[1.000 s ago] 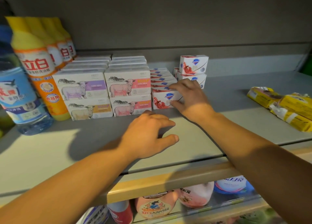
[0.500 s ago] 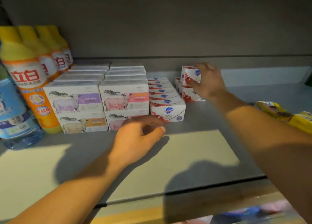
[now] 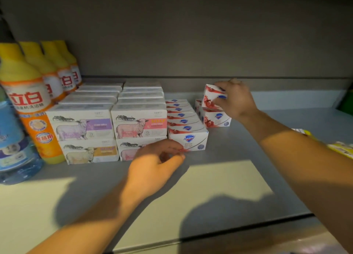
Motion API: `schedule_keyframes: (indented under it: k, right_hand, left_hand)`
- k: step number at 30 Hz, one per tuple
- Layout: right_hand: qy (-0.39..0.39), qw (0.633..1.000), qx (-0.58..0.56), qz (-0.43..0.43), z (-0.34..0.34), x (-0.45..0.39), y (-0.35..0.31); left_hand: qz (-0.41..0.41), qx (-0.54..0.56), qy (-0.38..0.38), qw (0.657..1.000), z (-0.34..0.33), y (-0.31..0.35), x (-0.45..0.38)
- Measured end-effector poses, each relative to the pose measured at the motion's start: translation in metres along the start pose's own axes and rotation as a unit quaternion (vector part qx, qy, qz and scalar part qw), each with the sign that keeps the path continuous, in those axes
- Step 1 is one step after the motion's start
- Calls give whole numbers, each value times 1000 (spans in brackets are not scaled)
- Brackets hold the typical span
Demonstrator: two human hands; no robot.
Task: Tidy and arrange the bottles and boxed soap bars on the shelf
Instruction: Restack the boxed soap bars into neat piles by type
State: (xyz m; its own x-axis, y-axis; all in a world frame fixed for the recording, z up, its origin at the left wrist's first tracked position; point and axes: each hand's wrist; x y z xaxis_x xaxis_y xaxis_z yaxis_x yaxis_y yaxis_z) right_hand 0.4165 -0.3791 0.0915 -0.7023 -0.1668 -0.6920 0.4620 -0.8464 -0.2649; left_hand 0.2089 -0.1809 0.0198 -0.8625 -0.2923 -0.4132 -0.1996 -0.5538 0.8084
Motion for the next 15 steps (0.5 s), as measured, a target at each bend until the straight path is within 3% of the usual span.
schedule_keyframes:
  k: [4, 8, 15]
  right_hand:
    - [14, 992, -125, -4, 43, 38, -26]
    - [-16, 974, -215, -71, 68, 89, -59]
    - [-101, 956, -266, -68, 69, 153, -90]
  left_hand:
    - [-10, 22, 25, 999, 4, 6, -1]
    - [-1, 69, 51, 996, 8, 11, -1]
    - [-23, 122, -56, 991, 10, 12, 9]
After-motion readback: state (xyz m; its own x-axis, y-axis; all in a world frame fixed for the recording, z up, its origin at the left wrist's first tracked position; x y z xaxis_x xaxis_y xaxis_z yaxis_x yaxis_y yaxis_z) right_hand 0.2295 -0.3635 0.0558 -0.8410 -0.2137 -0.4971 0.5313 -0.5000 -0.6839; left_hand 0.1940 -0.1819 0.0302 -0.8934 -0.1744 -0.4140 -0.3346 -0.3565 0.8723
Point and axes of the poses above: each hand's wrist, its own x-axis away from the middle knuckle, its own z-axis out of the back of the hand, y = z × x, and after that the axes turned 10 degrees about y, right-handed
